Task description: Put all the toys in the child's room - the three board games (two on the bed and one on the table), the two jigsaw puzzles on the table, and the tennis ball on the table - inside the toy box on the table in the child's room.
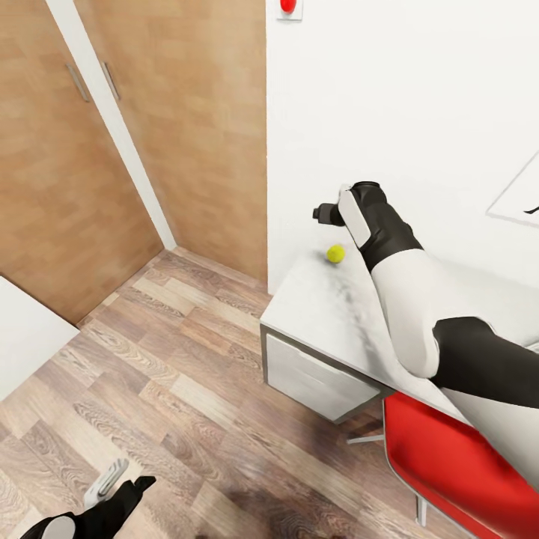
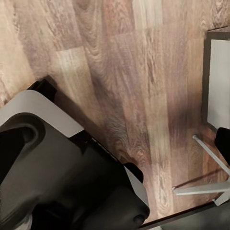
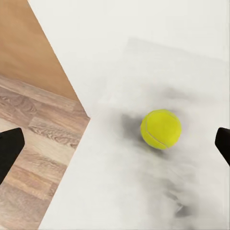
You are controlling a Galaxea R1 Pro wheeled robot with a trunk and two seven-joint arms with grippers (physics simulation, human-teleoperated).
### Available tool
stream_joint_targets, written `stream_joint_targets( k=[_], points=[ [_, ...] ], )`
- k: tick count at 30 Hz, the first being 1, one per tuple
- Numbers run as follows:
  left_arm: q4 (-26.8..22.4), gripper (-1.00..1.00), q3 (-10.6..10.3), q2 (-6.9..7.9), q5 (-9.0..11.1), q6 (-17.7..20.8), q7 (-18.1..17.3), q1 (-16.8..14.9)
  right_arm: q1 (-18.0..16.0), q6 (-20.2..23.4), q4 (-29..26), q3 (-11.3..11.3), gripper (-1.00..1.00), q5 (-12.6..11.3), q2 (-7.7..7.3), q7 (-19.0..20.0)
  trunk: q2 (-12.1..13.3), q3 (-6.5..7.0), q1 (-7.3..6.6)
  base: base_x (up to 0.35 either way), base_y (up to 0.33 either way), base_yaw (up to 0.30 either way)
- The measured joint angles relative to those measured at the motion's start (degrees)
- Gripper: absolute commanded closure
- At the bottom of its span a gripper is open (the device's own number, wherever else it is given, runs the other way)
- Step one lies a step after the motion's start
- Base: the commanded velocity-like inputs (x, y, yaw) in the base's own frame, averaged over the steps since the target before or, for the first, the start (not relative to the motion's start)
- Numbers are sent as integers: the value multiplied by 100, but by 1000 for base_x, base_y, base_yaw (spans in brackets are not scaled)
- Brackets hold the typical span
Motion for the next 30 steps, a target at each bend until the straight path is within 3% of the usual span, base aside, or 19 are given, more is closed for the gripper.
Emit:
stream_joint_targets(
  k=[3,9,17,22,27,30],
  points=[
    [18,-100,5,-1,1,-79,-12,40,-200,-57,387,6,-100,34,-13,-78,0,0,0,0,0,3],
    [10,-100,9,0,3,-134,-20,85,-312,-333,646,4,-100,55,-32,-146,0,0,0,0,0,1],
    [-12,-100,24,3,17,-172,-65,119,-388,-580,820,-17,-100,24,-264,-155,0,0,0,0,0,0],
    [-113,-100,23,18,30,-167,-96,116,-380,-605,839,4,-100,17,-315,-141,0,0,0,0,0,0],
    [-347,-100,36,154,56,-72,-82,-67,-360,-619,846,7,-100,14,-351,-88,0,-9,0,0,0,0],
    [-487,-100,37,325,124,169,-74,-372,-350,-624,850,2,-100,15,-360,-47,0,-25,1,0,0,0]
  ],
)
